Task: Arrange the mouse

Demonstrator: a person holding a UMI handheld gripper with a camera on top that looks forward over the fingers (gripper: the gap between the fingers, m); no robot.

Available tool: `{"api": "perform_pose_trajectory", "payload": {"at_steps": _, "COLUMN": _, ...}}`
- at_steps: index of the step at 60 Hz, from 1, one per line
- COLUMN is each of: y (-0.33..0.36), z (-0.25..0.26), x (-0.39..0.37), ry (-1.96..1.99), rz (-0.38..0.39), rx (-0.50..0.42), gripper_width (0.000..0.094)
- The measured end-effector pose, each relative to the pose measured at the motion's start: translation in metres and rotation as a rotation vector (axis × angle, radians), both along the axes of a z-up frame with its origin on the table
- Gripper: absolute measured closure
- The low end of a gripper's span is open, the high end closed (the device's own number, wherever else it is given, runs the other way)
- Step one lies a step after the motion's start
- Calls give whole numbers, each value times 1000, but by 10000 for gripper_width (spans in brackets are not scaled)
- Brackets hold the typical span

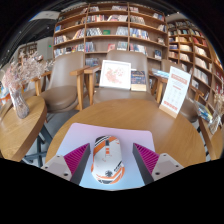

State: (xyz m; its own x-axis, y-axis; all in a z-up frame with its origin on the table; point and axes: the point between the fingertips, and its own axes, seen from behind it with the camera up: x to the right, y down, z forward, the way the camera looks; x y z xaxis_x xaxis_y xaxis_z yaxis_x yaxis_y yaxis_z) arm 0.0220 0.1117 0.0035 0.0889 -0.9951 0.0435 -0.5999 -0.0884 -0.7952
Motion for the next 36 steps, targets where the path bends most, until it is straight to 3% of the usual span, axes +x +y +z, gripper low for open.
{"api": "perform_pose_trajectory", "payload": {"at_steps": 3, "y": -1, "z": 12, "x": -5, "ry": -26, "rz": 10, "rx": -21, "gripper_width": 103}}
{"api": "perform_pose_trajectory", "payload": {"at_steps": 12, "y": 1, "z": 66, "x": -56, "ry": -70, "rz": 50, "rx": 29, "gripper_width": 80}}
{"api": "perform_pose_trajectory", "payload": {"at_steps": 21, "y": -17, "z": 114, "x": -131, "ry": -141, "rz": 41, "rx": 20, "gripper_width": 79}}
{"api": "perform_pose_trajectory", "payload": {"at_steps": 36, "y": -44, "z": 146, "x": -244, "ry": -183, "rz": 60, "rx": 19, "gripper_width": 80}}
